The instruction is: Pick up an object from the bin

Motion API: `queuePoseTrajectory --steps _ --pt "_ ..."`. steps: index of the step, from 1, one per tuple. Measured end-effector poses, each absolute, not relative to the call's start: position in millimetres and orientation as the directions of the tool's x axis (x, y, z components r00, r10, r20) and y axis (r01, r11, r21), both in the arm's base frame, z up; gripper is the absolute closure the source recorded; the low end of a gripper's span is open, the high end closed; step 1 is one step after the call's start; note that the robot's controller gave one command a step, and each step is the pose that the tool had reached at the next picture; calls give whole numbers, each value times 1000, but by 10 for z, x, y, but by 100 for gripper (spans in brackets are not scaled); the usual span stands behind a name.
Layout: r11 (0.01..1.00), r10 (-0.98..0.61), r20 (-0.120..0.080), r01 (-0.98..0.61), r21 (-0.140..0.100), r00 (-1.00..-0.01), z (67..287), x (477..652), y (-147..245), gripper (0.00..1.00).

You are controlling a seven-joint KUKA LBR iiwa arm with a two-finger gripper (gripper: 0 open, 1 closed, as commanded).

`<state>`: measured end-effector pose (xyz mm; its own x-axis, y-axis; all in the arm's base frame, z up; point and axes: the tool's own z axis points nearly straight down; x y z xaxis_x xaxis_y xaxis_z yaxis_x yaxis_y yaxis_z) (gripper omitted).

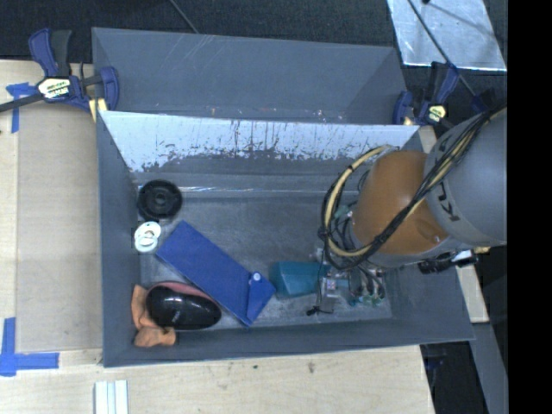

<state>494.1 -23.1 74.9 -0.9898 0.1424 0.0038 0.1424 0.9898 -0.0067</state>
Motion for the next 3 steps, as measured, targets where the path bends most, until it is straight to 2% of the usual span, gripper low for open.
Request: queuePoseTrajectory --steps 1,2,3 --pt "990 142 4 142 -7 -990 749 4942 -231 100" --pt "990 141 -1 141 -3 -990 742 4872 9 0" --pt "991 135 -5 135 0 -991 742 4855 79 100"
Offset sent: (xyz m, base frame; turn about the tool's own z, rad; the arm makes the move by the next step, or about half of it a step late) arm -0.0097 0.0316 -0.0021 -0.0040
